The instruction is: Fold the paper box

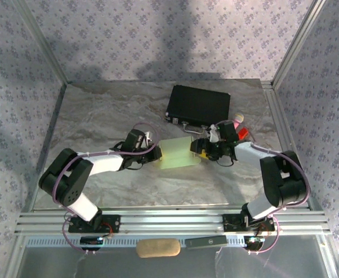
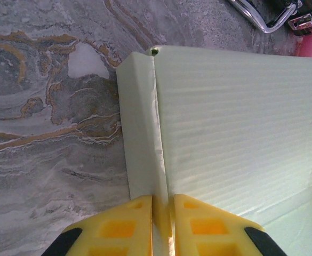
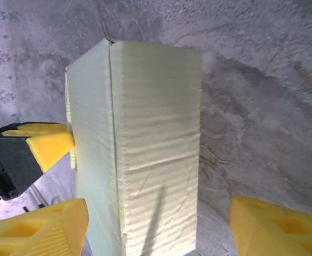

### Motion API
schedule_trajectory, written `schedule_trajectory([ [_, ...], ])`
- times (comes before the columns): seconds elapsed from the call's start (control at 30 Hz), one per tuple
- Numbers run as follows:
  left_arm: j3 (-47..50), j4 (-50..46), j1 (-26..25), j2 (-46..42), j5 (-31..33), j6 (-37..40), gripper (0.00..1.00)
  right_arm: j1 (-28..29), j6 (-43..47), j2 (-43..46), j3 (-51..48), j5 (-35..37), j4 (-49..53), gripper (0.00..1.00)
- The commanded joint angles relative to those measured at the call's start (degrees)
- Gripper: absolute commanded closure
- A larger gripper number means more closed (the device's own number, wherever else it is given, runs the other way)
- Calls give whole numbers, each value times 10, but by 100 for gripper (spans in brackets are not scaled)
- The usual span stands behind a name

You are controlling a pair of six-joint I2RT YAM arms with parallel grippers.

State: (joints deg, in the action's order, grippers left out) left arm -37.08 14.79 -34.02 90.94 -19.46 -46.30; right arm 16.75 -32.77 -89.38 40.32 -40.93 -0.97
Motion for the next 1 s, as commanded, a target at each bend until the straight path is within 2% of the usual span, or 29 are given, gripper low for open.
schedule_trajectory([
  [0.0, 25, -57, 9, 18, 23, 9, 85, -4, -18, -18, -7, -44, -49, 27],
  [0.13, 26, -51, 11, 21, 22, 8, 85, 2, -65, -40, -20, -68, -123, 28],
  [0.4, 27, -36, 16, 23, 11, -3, 84, 38, -163, -91, -22, -64, -251, 33],
  [0.57, 38, -10, 33, -16, 1, -38, 64, 39, -245, -107, -31, -54, -298, 41],
  [0.7, 41, -8, 37, -72, 21, -79, 47, 32, -324, -115, -37, -52, -312, 42],
  [0.77, 39, -22, 39, -96, 39, -109, 34, 30, -376, -119, -42, -54, -325, 43],
  [0.87, 55, 38, 46, -101, 20, -161, 31, 29, -447, -120, -48, -55, -330, 45],
  [0.97, 52, 57, 47, -109, 12, -192, 29, 25, -512, -117, -51, -59, -316, 45],
])
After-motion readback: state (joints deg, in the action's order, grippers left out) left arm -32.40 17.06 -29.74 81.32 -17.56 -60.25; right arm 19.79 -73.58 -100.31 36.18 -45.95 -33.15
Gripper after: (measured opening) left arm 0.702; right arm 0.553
